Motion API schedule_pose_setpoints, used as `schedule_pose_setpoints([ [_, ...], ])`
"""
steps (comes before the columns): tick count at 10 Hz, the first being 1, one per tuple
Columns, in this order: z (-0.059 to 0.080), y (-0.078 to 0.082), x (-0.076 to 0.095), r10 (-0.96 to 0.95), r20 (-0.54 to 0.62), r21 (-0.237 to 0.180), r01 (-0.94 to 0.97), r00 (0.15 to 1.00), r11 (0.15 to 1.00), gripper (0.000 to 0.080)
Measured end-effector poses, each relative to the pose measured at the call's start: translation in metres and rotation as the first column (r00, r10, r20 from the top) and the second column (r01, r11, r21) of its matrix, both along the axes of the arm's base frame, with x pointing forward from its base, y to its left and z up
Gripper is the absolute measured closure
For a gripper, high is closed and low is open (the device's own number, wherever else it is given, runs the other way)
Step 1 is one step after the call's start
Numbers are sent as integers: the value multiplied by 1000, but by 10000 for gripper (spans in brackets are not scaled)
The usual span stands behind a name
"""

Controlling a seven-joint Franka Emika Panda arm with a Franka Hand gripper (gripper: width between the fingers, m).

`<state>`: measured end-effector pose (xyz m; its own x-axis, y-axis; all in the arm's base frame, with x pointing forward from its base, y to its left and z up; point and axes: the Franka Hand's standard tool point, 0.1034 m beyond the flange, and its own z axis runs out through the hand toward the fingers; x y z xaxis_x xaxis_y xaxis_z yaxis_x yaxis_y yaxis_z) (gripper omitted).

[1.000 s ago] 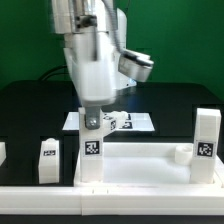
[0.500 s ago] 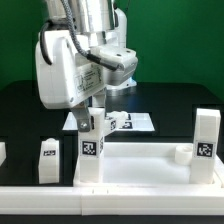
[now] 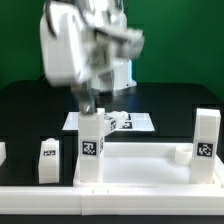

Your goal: Assemble desk

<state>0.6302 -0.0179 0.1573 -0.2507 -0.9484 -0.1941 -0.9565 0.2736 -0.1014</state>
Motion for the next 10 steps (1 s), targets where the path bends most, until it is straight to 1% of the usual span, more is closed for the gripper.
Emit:
schedule_pose_setpoints([
  [1,2,11,-2,20,-1,7,-20,1000,1000,150],
  [2,-3,5,-2,14,-6,1,-14,1000,1000,150],
  [5,-4,6,-3,17,-9,0,-17,1000,1000,150],
  [6,-9,12,-9,38,-17,-3,-38,999,999,150],
  [7,-19,20,-29,60,-26,-11,-60,998,998,150],
  [8,-30,30,-52,77,-68,-4,-77,995,997,150],
  [9,-32,35,-57,89,-93,-4,-90,992,996,150],
  [10,-35,38,-58,95,-101,-9,-97,990,995,150],
])
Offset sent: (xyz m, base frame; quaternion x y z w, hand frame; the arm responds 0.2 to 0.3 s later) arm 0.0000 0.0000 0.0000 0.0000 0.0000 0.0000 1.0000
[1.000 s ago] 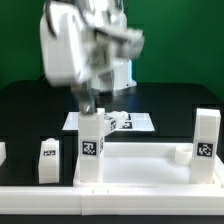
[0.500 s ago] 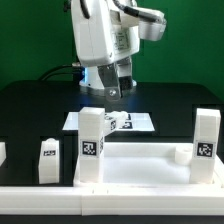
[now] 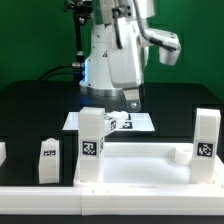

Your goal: Assemble desk

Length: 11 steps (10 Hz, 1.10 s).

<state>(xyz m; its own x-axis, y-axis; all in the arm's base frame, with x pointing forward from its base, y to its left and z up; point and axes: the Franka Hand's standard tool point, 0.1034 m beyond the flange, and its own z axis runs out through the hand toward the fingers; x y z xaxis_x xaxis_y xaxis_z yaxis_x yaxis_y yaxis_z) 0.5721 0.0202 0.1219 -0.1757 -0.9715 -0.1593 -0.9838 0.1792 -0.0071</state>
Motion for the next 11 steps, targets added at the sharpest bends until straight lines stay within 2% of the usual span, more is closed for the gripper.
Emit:
schedule_pose_setpoints([
  [4,-3,-1,1,-1,19,-4,1,1000,1000,150],
  [5,-17,-4,-13,1,63,-43,2,998,999,150],
  [6,-38,-4,-35,24,61,-64,-20,998,998,150],
  [7,-54,-2,-46,49,33,-73,-46,998,996,150],
  [10,-99,6,-63,66,-43,-102,-70,997,992,150],
  [11,-106,9,-63,71,-47,-113,-76,996,991,150],
])
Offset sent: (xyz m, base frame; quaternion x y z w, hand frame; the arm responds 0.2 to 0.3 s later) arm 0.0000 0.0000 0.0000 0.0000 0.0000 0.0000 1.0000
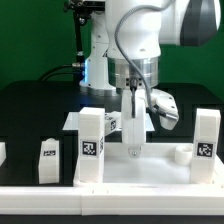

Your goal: Assemble desk

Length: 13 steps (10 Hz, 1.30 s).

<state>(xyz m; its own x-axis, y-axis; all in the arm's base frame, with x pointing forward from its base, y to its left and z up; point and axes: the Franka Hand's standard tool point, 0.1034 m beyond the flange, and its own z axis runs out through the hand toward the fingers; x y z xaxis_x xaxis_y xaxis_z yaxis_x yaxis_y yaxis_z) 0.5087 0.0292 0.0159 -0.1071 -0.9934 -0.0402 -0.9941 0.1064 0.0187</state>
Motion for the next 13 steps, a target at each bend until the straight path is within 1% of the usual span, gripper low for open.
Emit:
schedule_pose_setpoints([
  [2,-9,10,-3,2,-21,-5,-2,1000,1000,150],
  [3,-8,11,-2,3,-28,1,-3,1000,1000,150],
  [4,-8,10,-2,5,-27,-1,-5,1000,1000,174],
  [5,-9,10,-2,5,-27,-1,-5,1000,1000,347],
  [6,-9,10,-2,5,-27,-1,-6,1000,1000,347],
  [7,-9,10,-2,6,-27,-1,-6,1000,1000,496],
  [8,-9,10,-2,6,-27,-1,-6,1000,1000,678],
  [9,-8,11,-2,11,-27,-1,-11,1000,1000,678],
  [10,-5,14,-1,24,-21,-2,-24,999,1000,740],
  [11,1,14,0,55,-10,2,-55,998,998,740],
  [12,13,12,-1,93,7,10,-93,996,996,748],
  [13,28,13,-5,90,22,21,-91,996,996,748],
])
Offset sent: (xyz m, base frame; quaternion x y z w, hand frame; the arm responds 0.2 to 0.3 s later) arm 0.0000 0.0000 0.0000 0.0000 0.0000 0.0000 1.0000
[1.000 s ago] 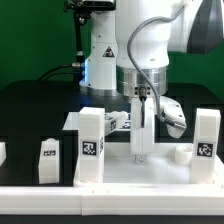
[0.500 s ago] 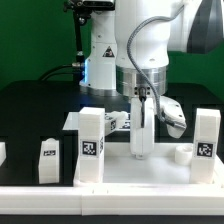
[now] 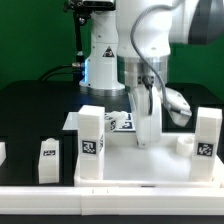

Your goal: Assemble desk

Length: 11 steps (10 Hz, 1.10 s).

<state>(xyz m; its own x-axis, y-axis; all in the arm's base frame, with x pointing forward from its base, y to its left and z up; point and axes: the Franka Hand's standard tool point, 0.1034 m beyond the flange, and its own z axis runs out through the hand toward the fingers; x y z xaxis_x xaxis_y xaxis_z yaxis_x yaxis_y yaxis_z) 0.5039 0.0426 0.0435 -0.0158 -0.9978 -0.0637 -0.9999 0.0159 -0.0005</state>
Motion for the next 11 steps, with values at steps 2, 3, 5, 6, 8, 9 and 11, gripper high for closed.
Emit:
schedule_pose_setpoints([
  [2,31,3,0,157,-4,27,-157,988,987,748],
  [3,28,3,-6,269,-12,9,-269,963,963,748],
  [5,21,1,-8,404,-17,9,-404,915,915,748],
  [6,22,-8,1,580,-7,13,-580,815,815,748],
  [8,60,-31,50,792,73,-15,-794,606,608,748],
  [9,60,-35,55,867,82,-54,-867,491,495,748],
  [11,50,-27,39,933,58,-71,-931,355,358,748],
])
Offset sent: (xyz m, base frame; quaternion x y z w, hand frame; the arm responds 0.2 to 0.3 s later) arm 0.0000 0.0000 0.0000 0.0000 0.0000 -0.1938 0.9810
